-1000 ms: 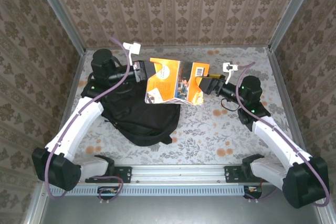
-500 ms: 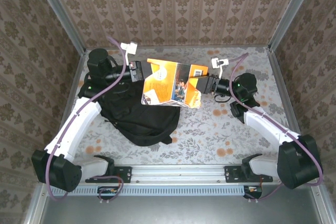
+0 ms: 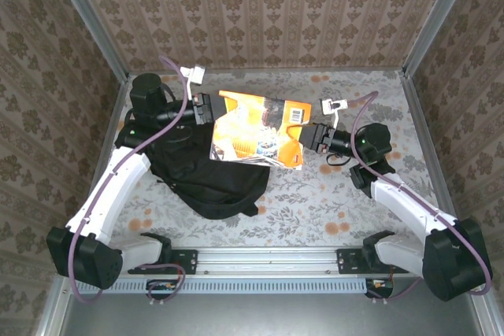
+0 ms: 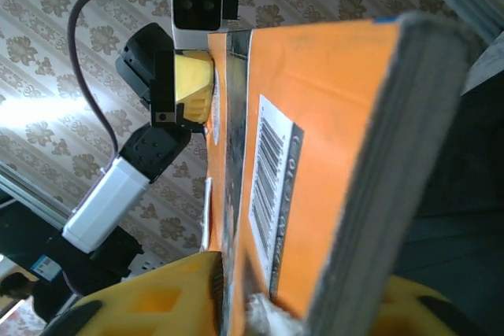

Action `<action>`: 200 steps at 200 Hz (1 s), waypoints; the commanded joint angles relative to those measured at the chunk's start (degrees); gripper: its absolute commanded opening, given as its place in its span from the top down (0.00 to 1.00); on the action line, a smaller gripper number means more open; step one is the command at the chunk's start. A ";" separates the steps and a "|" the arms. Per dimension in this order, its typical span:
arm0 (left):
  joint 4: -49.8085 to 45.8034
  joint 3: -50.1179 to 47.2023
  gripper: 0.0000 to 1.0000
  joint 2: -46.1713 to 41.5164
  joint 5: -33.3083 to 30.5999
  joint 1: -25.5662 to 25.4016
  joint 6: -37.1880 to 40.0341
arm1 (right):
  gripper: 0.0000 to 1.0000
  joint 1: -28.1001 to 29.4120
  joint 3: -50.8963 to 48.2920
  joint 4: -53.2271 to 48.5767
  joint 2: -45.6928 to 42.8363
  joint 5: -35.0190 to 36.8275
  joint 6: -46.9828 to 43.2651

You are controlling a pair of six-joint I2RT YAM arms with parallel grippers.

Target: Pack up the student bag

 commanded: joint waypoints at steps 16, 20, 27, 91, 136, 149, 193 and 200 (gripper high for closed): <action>-2.61 1.75 0.76 -1.53 -4.16 0.61 3.98 | 1.00 -0.15 -0.52 -0.47 0.86 3.18 0.09; -4.96 2.09 0.69 -1.84 -5.39 0.61 5.54 | 1.00 -0.43 -0.86 -0.67 0.69 3.84 0.15; -9.97 2.61 0.58 -2.33 -8.63 0.61 8.71 | 1.00 -1.17 -1.48 -0.99 0.24 4.86 0.30; -41.12 1.92 0.37 -4.56 -34.10 -5.95 29.37 | 1.00 -5.54 0.43 -52.60 -17.44 30.98 -15.85; -53.18 2.25 0.13 -1.05 -50.43 -24.86 40.24 | 1.00 -8.32 -0.95 -62.10 -21.63 32.95 -18.06; -56.50 3.21 0.11 0.67 -54.39 -29.61 42.46 | 1.00 -9.15 -1.67 -62.25 -21.90 31.76 -17.88; -64.35 4.47 0.13 6.74 -60.38 -37.10 44.57 | 1.00 -11.01 -2.19 -62.32 -21.75 29.29 -18.02; -64.78 4.27 0.13 7.34 -60.59 -37.60 44.61 | 1.00 -11.19 -2.31 -62.13 -21.72 28.89 -18.03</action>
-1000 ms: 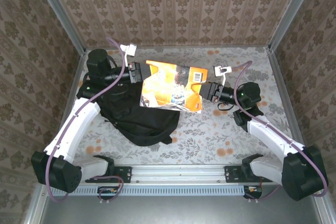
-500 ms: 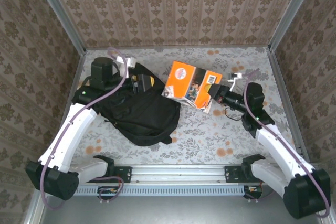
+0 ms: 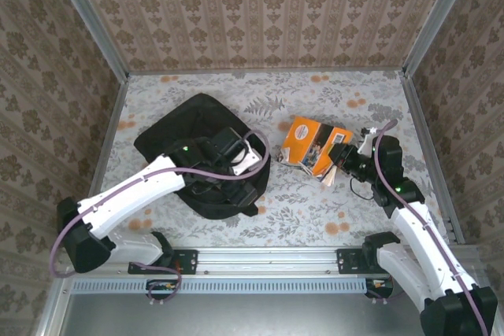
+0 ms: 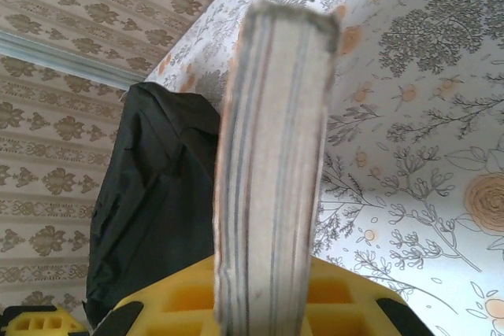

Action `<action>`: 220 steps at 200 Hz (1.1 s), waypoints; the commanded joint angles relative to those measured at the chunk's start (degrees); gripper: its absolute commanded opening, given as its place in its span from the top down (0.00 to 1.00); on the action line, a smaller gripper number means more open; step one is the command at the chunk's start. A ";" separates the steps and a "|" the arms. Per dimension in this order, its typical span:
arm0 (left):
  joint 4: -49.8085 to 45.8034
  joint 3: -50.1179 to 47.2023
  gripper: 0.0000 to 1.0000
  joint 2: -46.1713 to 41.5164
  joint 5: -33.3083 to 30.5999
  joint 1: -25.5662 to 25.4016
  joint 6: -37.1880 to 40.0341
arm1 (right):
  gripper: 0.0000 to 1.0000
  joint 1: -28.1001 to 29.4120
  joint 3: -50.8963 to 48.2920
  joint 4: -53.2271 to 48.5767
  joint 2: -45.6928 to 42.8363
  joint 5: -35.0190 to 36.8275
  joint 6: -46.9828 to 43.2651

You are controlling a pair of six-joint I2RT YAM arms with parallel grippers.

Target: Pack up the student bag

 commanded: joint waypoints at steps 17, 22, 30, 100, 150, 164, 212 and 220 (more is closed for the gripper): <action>-7.61 1.09 0.14 3.37 -7.81 -2.20 3.43 | 1.00 -0.87 -0.25 1.91 -0.95 -2.64 -0.75; -7.94 1.09 0.15 3.88 -8.41 -2.24 3.55 | 1.00 -0.95 -0.40 1.99 -0.96 -2.78 -0.73; -8.57 1.13 0.15 4.73 -8.76 -2.31 3.92 | 1.00 -1.05 -0.69 2.16 -0.95 -3.01 -0.54; -7.29 -0.24 0.24 6.04 -6.87 -2.38 4.29 | 1.00 -2.46 -2.70 2.71 -1.21 -4.72 0.69; -7.69 -1.83 0.35 7.40 -7.10 -2.45 5.20 | 1.00 -3.22 -3.83 3.98 -0.24 -5.29 2.09; -7.89 -2.04 0.36 7.85 -7.34 -2.45 5.35 | 1.00 -3.36 -3.85 4.32 0.09 -5.56 2.32; -5.61 -1.77 0.44 9.13 -9.47 -2.35 6.13 | 1.00 -3.50 -4.49 4.80 0.22 -5.80 3.02; -5.00 -1.43 0.49 9.67 -9.68 -2.35 6.49 | 1.00 -3.51 -4.51 4.73 0.14 -5.88 3.11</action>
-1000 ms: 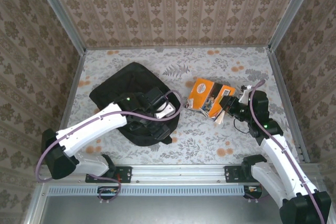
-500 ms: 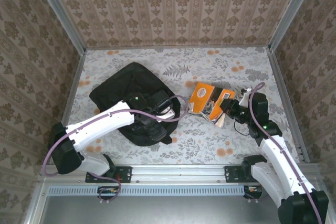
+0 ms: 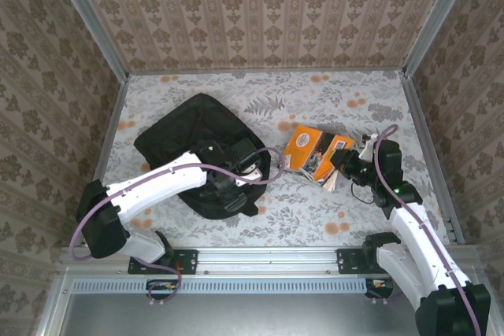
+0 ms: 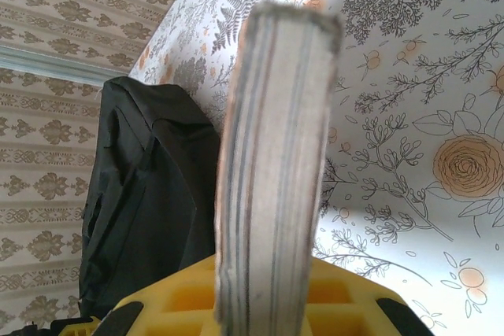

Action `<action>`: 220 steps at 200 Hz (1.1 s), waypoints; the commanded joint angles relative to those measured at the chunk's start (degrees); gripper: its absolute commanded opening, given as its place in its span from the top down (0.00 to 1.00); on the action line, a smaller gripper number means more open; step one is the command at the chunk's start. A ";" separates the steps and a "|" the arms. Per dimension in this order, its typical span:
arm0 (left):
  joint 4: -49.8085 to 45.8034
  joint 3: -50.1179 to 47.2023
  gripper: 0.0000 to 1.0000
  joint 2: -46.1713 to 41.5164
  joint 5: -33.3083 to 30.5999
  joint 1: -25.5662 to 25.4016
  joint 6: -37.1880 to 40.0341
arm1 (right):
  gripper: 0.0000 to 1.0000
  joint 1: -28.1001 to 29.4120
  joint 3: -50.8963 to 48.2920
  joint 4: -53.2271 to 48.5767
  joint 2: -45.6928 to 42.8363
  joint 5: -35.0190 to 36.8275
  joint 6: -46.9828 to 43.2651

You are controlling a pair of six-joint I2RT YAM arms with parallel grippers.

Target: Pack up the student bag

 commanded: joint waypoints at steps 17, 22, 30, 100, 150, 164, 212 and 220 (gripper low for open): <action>3.23 -0.09 0.61 1.53 -2.53 -0.33 2.75 | 1.00 -0.24 0.15 3.26 -1.14 -2.28 1.39; 3.36 0.08 0.64 1.50 -2.88 -0.26 2.99 | 1.00 -0.28 0.45 2.84 -1.50 -2.14 1.43; 3.13 0.74 0.71 1.46 -3.52 -0.06 3.13 | 1.00 -0.28 1.01 1.81 -1.92 -1.87 1.14; 5.85 6.32 1.00 -12.52 2.04 8.49 -1.10 | 1.00 -0.19 5.70 -4.71 -5.16 -1.50 -1.03; 12.86 5.26 1.00 -24.80 -3.42 13.14 -7.21 | 1.00 -0.09 10.75 -1.33 -4.51 -7.99 7.89; 14.61 4.93 1.00 -27.48 -3.72 15.11 -8.71 | 1.00 -0.04 12.63 -0.53 -3.53 -10.05 11.34; 18.24 4.14 1.00 -32.37 -2.56 19.07 -12.46 | 1.00 4.78 13.93 4.92 -0.40 -15.40 24.79; 18.80 3.85 1.00 -32.66 -2.22 19.25 -12.66 | 1.00 6.53 13.19 6.83 0.00 -15.51 27.05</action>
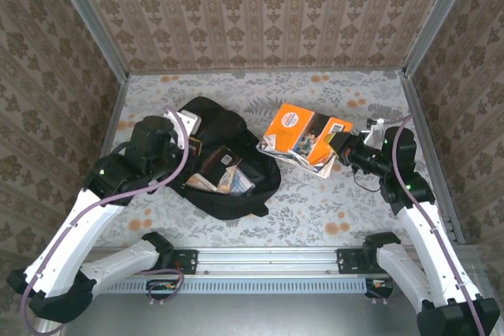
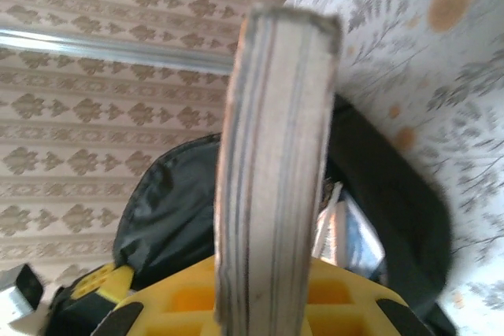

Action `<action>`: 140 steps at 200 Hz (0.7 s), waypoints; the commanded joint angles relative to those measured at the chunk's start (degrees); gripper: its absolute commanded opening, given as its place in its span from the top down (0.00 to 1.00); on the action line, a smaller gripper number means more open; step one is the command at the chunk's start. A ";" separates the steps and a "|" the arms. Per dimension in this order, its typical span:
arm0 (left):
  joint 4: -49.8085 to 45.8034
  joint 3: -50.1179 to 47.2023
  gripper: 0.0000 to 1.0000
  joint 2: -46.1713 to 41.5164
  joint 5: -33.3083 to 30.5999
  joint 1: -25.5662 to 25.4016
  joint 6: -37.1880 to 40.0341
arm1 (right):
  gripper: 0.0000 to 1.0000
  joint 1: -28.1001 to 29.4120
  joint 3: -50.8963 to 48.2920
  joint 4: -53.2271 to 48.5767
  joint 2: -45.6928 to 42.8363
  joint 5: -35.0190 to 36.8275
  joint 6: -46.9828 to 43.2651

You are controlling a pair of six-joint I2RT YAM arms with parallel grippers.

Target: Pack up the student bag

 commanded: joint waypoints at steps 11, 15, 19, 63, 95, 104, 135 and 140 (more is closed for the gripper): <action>7.56 -0.27 1.00 -2.04 1.06 0.93 -2.98 | 1.00 5.81 -0.72 11.48 1.75 -4.88 14.26; 7.64 -0.17 1.00 -2.04 1.07 1.02 -2.97 | 1.00 6.56 -1.66 13.47 2.24 -4.82 16.39; 7.70 -0.23 1.00 -1.93 1.00 1.03 -3.04 | 1.00 7.23 -2.53 15.63 2.92 -4.71 18.65; 8.44 -0.10 1.00 -2.07 0.01 1.58 -2.70 | 1.00 15.59 -5.27 24.03 9.46 -0.26 27.34; 9.52 0.71 1.00 -1.57 0.84 2.16 -2.77 | 1.00 20.47 -5.46 24.96 12.74 3.08 27.44; 9.86 0.95 1.00 -1.33 1.79 2.23 -2.78 | 1.00 21.51 -5.49 25.34 13.70 4.51 27.30; 10.93 1.40 1.00 -0.09 5.30 2.18 -3.03 | 1.00 25.41 -3.29 29.03 20.26 8.85 28.22; 10.96 1.49 1.00 0.06 5.51 2.26 -3.05 | 1.00 26.04 -2.59 29.33 21.36 9.16 28.21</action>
